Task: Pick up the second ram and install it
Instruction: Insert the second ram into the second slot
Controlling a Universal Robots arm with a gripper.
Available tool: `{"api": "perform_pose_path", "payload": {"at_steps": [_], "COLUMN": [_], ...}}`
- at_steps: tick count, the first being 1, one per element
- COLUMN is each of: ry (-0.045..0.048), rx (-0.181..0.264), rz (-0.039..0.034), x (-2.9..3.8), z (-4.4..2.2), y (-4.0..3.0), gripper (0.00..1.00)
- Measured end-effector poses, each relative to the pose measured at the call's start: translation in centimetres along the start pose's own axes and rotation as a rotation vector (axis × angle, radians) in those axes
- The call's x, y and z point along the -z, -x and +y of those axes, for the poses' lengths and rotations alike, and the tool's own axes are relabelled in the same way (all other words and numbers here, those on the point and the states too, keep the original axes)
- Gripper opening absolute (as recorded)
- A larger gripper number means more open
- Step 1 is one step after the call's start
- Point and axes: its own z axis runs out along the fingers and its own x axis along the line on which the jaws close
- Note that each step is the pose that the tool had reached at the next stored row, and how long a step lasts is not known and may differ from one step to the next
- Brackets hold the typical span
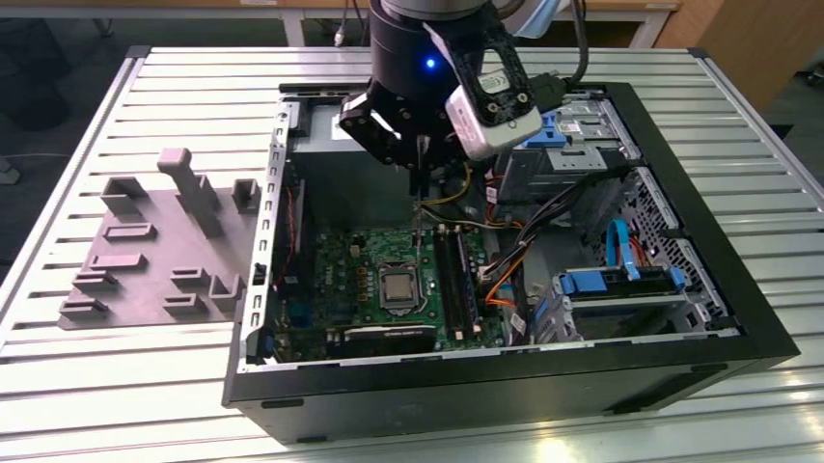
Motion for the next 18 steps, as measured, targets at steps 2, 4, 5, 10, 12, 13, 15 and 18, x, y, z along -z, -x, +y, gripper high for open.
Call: {"api": "perform_pose_path", "payload": {"at_steps": [2,4,5,10,12,13,15,18], "ry": [0.0,-0.0001,-0.0002,-0.0005,-0.0006,-0.0006,-0.0008,-0.0009], "rx": [-0.006,-0.013,-0.016,-0.033,-0.039,-0.042,-0.049,-0.058], "rz": [-0.0002,-0.0004,-0.0004,-0.0008,-0.001,-0.0011,-0.0012,-0.0015], "x": [-0.03,-0.05,-0.06,-0.11,-0.13,-0.14,-0.17,-0.2], "z": [0.0,0.0,0.0,0.0,0.0,0.0,0.0,0.0], "y": [0.0,0.0,0.0,0.0,0.0,0.0,0.0,0.0], "gripper": [0.14,0.14,0.14,0.14,0.14,0.14,0.14,0.14]}}
